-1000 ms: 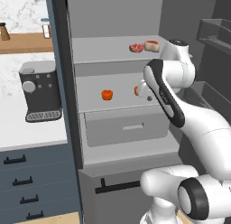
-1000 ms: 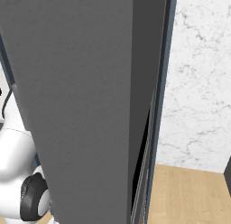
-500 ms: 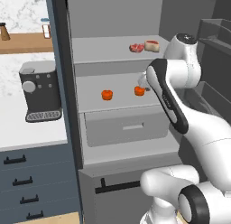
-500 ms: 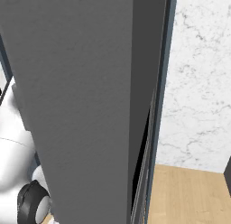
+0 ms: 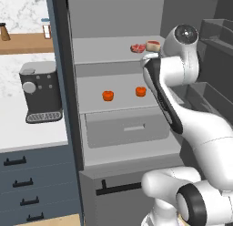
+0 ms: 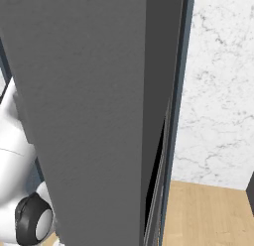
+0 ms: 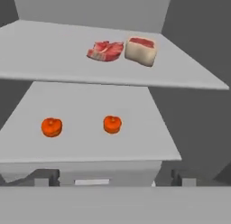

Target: Place one squash and one steak in each tupperware on the nearby counter, to pack two identical lunches.

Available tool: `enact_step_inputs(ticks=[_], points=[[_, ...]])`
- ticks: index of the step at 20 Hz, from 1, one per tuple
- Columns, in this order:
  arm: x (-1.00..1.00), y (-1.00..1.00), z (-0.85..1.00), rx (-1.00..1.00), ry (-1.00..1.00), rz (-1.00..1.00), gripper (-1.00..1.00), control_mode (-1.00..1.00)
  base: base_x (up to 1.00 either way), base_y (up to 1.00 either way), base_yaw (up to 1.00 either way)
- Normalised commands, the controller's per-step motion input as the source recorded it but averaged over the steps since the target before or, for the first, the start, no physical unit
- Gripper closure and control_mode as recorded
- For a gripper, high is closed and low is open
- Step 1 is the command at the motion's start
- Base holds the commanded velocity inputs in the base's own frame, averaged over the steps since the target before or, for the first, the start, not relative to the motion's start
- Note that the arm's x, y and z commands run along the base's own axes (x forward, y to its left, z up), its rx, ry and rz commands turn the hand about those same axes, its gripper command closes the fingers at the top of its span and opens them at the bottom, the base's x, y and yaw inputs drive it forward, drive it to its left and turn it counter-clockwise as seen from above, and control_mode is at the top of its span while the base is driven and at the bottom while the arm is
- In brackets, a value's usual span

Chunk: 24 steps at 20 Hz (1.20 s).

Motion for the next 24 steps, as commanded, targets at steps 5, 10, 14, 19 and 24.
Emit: enact_step_inputs(ticks=[5, 10, 14, 19, 24], points=[[0.07, -0.16, 0.62, 0.0, -0.53, -0.09, -1.0, -1.0, 0.0, 0.0, 0.0], [0.02, -0.08, 0.68, 0.0, -0.07, 0.02, -1.0, -1.0, 0.0, 0.0, 0.0], [0.28, -0.15, 0.23, 0.0, 0.04, 0.0, -1.0, -1.0, 0.0, 0.0, 0.0], [0.82, -0.4, -0.16, 0.0, 0.07, 0.0, -1.0, -1.0, 0.0, 0.0, 0.0], [1.0, -0.46, -0.39, 0.0, 0.26, 0.0, -1.0, -1.0, 0.0, 0.0, 0.0]])
